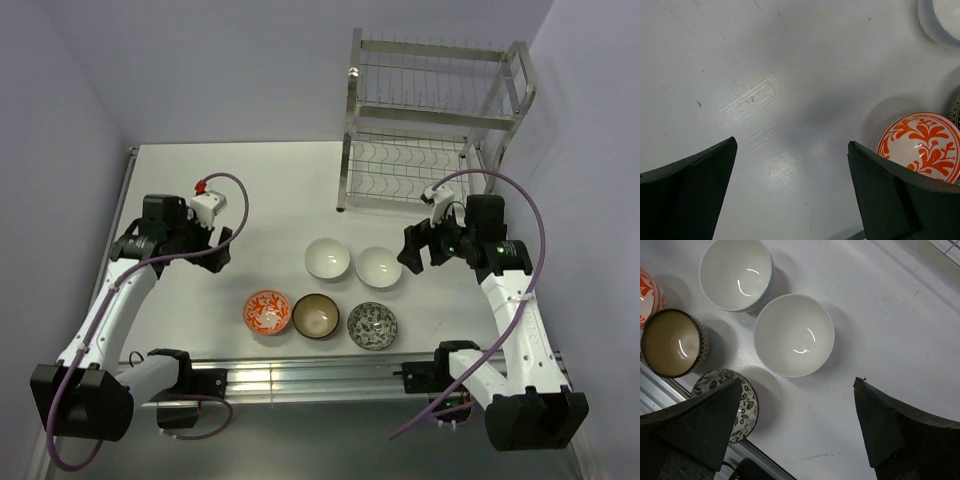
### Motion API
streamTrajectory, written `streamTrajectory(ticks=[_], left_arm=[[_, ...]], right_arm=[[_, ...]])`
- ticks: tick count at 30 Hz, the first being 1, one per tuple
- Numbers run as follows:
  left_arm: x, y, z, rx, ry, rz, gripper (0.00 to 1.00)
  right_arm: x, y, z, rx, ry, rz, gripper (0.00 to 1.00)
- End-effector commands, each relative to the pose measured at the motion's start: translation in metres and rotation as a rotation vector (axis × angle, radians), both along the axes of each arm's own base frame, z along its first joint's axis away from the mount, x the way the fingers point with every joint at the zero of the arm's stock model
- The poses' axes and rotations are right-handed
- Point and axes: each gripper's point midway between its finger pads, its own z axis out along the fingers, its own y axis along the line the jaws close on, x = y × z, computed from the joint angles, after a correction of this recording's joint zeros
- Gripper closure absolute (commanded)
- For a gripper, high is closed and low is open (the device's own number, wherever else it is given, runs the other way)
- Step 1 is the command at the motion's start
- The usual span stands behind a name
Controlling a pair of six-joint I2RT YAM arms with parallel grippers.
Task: Load the bowls into the dish rack
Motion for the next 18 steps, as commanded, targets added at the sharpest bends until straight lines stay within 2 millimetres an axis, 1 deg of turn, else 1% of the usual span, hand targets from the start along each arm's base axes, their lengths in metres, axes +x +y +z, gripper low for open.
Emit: streamTrajectory(ticks=[1,2,3,4,5,6,8,13,14,17,18], left_arm=[[0.001,-0.001,0.01,0.042,-0.034,-0.085,0.0],[0.0,-0.005,0.015,0.04,-0.043,-0.121,0.0],[-0.007,-0.007,0.012,0.04,-0.009,-0.155,0.0],[-0.01,-0.009,0.011,0.05,-0.001,-0.199,0.0],[-0.012,-0.016,0.009,0.033,0.032,-0.242,0.0],[-0.025,-0.019,0.002,0.037,0.092,-0.284,0.0],[-0.034,-0.034,-0.006,0.015,0.152,-0.352,0.01],[-0.039,-0.055,-0.022,0.033,0.186,-0.364,0.0],[-0.041,-0.063,-0.026,0.039,0.186,-0.372,0.01],[-0.048,-0.077,-0.034,0.045,0.187,-0.405,0.01],[-0.048,-0.078,-0.037,0.055,0.192,-0.398,0.02]], right_arm=[[0.003,0.005,0.009,0.033,-0.017,0.021,0.0],[0.003,0.006,0.008,0.035,-0.011,0.025,0.0],[0.004,0.006,0.009,0.036,-0.011,0.025,0.0],[0.003,0.006,0.008,0.037,-0.007,0.027,0.0],[0.004,0.007,0.007,0.038,-0.002,0.031,0.0],[0.004,0.007,0.006,0.04,0.002,0.03,0.0],[0.004,0.008,0.003,0.051,0.014,0.023,0.0],[0.003,0.011,-0.003,0.075,0.04,0.018,0.0],[0.002,0.011,-0.006,0.078,0.048,0.017,0.0],[0.002,0.01,-0.01,0.077,0.051,0.009,0.0],[0.003,0.011,-0.011,0.077,0.051,0.011,0.0]])
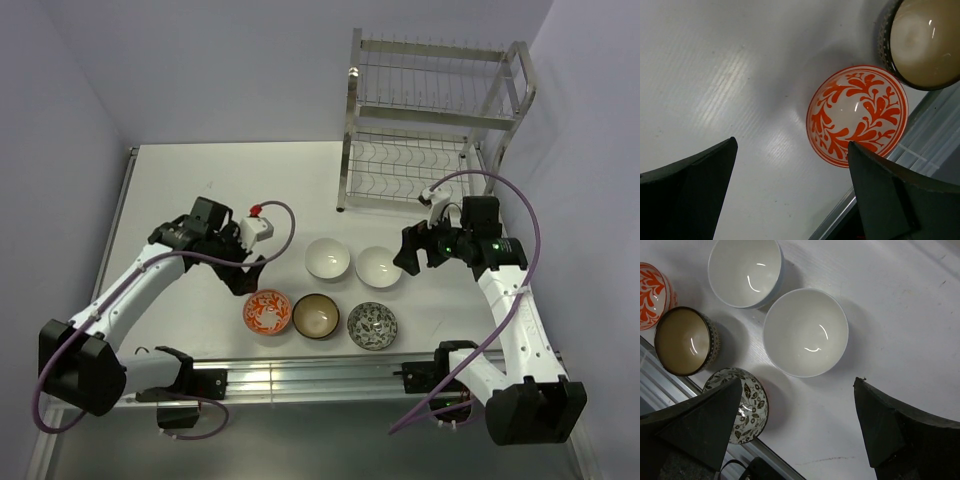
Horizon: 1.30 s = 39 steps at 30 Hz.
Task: Load the bowls into the dish rack
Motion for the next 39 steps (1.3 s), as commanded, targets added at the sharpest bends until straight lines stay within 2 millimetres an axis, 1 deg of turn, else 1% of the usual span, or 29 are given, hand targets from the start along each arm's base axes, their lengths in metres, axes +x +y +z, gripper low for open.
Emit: streamTrajectory(ticks=[1,2,5,13,17,21,26,29,30,34,35,36,39], left_arm=[[-0.002,-0.012,-0.008,0.008,-0.004,0.0,0.02],[-0.005,-0.016,-0.013,0.016,0.004,-0.019,0.02],[-0.008,-0.019,-0.025,0.036,0.026,-0.034,0.03],[-0.001,-0.026,-0.042,0.071,0.034,-0.053,0.05],[0.003,-0.026,-0.056,0.097,0.049,-0.05,0.08],[0.002,-0.026,-0.069,0.117,0.078,-0.064,0.14],[-0.001,-0.03,-0.076,0.1,0.094,-0.086,0.24],[-0.006,-0.032,-0.077,0.09,0.115,-0.116,0.37],[-0.009,-0.032,-0.078,0.087,0.124,-0.126,0.4],[-0.019,-0.035,-0.079,0.063,0.167,-0.16,0.44],[-0.02,-0.035,-0.08,0.06,0.172,-0.159,0.45],[-0.021,-0.035,-0.081,0.059,0.178,-0.157,0.45],[-0.021,-0.035,-0.083,0.058,0.18,-0.15,0.46]], right_arm=[[0.005,0.002,0.001,0.023,-0.013,-0.009,0.0],[0.005,0.002,0.0,0.026,-0.008,-0.008,0.0],[0.006,0.003,-0.001,0.03,0.0,-0.005,0.0],[0.003,0.009,-0.003,0.066,0.018,0.004,0.0],[0.0,0.015,-0.007,0.112,0.043,0.003,0.0],[0.0,0.02,-0.012,0.146,0.073,-0.003,0.0],[0.004,0.022,-0.016,0.154,0.091,-0.015,0.0],[0.005,0.023,-0.02,0.161,0.111,-0.018,0.0],[0.005,0.023,-0.021,0.165,0.114,-0.018,0.0],[0.007,0.023,-0.022,0.172,0.115,-0.032,0.0],[0.009,0.023,-0.021,0.172,0.111,-0.034,0.0],[0.006,0.03,-0.022,0.172,0.115,-0.009,0.0],[0.007,0.031,-0.022,0.173,0.126,-0.007,0.0]])
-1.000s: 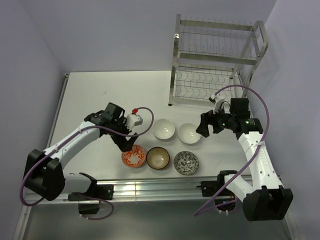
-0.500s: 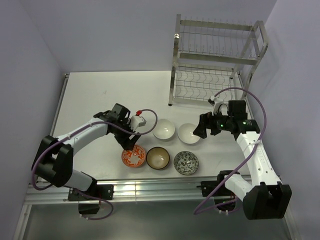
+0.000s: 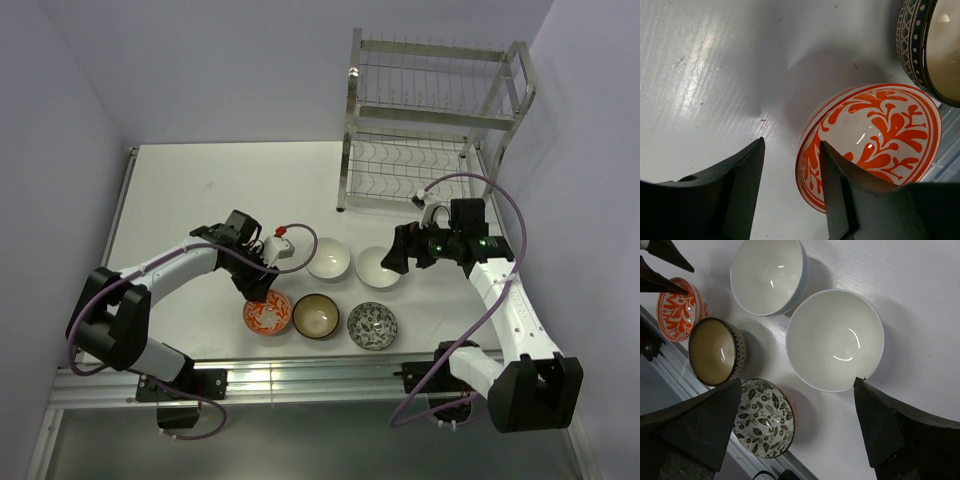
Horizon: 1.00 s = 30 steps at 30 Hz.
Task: Load the bowls into the dish rack
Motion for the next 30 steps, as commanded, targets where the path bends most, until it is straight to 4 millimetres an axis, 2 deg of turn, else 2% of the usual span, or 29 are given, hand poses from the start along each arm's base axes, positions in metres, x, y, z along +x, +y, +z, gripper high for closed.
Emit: streamTrajectory(ticks=[1,8,9,10,11,15,17,20,21,22,24,29,30], left_arm=[[-0.006,-0.005,-0.003,-0.027,0.021,-0.028,0.47],[-0.008,-0.005,-0.003,-0.024,0.041,-0.03,0.72],[-0.005,-0.007,0.003,-0.031,0.033,-0.031,0.82],[-0.004,-0.006,0.006,-0.028,0.024,-0.029,0.87],[-0.005,-0.005,0.011,-0.022,0.027,-0.027,1.0],[0.007,-0.006,0.043,-0.057,-0.013,0.01,1.0],[0.017,-0.005,0.06,-0.086,-0.034,0.084,1.0],[0.053,-0.005,0.103,-0.167,-0.113,0.269,1.0],[0.071,-0.008,0.124,-0.216,-0.177,0.318,1.0],[0.082,-0.003,0.136,-0.222,-0.222,0.391,1.0],[0.096,-0.014,0.166,-0.307,-0.239,0.513,1.0],[0.121,-0.021,0.2,-0.381,-0.243,0.733,1.0],[0.123,-0.022,0.201,-0.385,-0.236,0.745,1.0]], right_arm=[[0.006,0.007,0.004,0.022,-0.015,0.012,0.0],[0.006,0.008,0.008,0.024,-0.021,0.007,0.0],[0.008,0.008,0.009,0.021,-0.024,-0.002,0.0],[0.009,0.009,0.01,0.02,-0.027,-0.001,0.0],[0.01,0.009,0.012,0.019,-0.033,-0.007,0.0],[0.02,0.008,0.024,0.044,-0.065,-0.081,0.0],[0.026,0.005,0.034,0.056,-0.101,-0.134,0.0],[0.036,0.004,0.056,0.096,-0.164,-0.205,0.02],[0.038,0.005,0.066,0.122,-0.174,-0.224,0.03],[0.04,0.006,0.072,0.134,-0.181,-0.235,0.04],[0.043,0.009,0.093,0.178,-0.215,-0.256,0.06],[0.051,0.02,0.138,0.275,-0.309,-0.301,0.11],[0.049,0.03,0.148,0.305,-0.306,-0.287,0.12]])
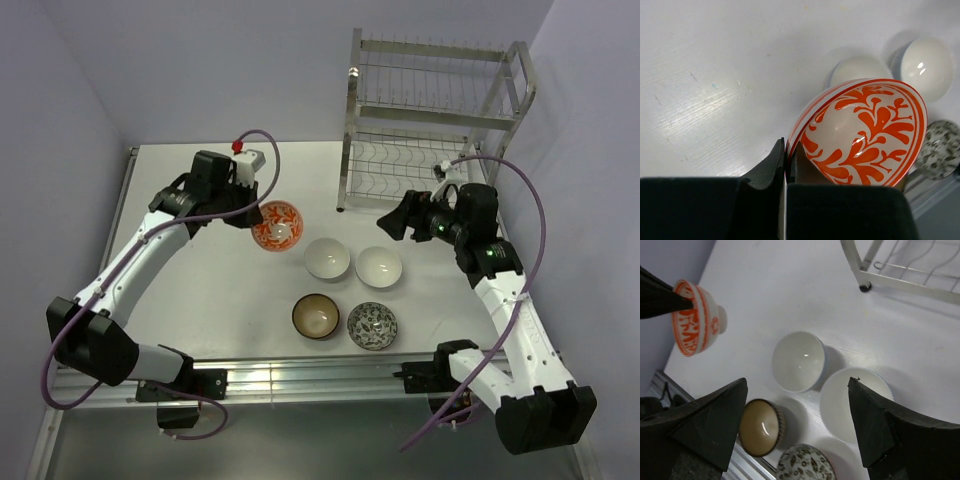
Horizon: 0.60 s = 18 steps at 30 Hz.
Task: Load the bowls into the dish rack
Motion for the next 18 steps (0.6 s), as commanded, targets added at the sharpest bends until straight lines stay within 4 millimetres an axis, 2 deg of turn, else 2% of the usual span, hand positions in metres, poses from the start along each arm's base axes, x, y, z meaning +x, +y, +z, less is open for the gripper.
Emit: streamTrajectory(ticks=[1,2,3,5,7,10,15,18], left_arm=[[0.021,-0.013,0.041,-0.146,-0.028,0.163,1.0],[0.023,-0.017,0.048,-0.172,-0.032,0.164,1.0],[0.024,-0.019,0.051,-0.183,-0.031,0.163,1.0],[0.024,-0.027,0.051,-0.184,-0.026,0.143,1.0],[0.02,-0.038,0.048,-0.161,-0.036,0.093,1.0],[0.012,-0.048,0.043,-0.094,-0.098,0.024,1.0],[-0.003,-0.059,0.033,-0.091,-0.072,-0.03,1.0],[-0.006,-0.063,0.032,-0.088,-0.08,-0.069,1.0]], right_arm=[[0.009,0.019,0.067,0.112,-0.144,-0.027,0.12],[0.011,0.023,0.077,0.123,-0.149,-0.037,0.14],[0.012,0.032,0.076,0.129,-0.13,-0.021,0.16],[0.013,0.046,0.076,0.143,-0.106,0.009,0.19],[0.023,0.053,0.075,0.128,-0.093,0.022,0.21],[0.028,0.07,0.07,0.059,-0.098,0.079,0.25],[0.014,0.099,0.052,-0.001,-0.067,0.195,0.28],[-0.008,0.12,0.035,0.018,-0.006,0.312,0.3]])
